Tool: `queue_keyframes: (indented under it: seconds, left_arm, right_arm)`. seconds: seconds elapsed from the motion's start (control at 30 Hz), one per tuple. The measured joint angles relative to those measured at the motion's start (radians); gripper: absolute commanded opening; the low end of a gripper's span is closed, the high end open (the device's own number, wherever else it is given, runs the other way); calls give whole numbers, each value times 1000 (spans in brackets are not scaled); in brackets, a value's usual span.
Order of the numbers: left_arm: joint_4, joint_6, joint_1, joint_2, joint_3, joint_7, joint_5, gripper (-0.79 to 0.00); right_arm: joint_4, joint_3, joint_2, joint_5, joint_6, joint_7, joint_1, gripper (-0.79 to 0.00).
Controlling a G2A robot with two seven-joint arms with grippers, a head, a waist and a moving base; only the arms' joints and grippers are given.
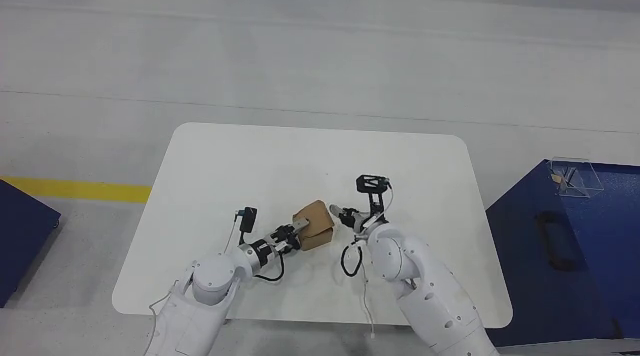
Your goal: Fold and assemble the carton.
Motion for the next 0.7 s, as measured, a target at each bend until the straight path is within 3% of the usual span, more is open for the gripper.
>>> queue_keyframes:
  seconds: [0.03,0.07,0.37,0.4,0.5,0.7]
  left_arm:
    - [-1,-1,0,0,0,0,-1,-145]
    - [-1,-2,1,1,1,0,-2,-145]
    - [-7,-6,7,5,10,3,-3,-188]
    - [-7,-6,7,5,11,4,-3,-234]
    - [-8,-3,7,6,14,5,-4,-259]
    - [-6,-5,7,8,16,9,-10,-243]
  right_arm:
    - [-3,-1,-1,-10,8,-12,-4,0]
    - [-4,-3,-1,-22,15,-21,-7,0]
    - [12,-34,-11,-49,11,-2,-3,0]
    - [13,-33,-12,-47,11,0,-3,0]
    - [8,-26,-13,-39,5,0,-4,0]
    - [-22,-10,-13,-20,-26,17,-21,0]
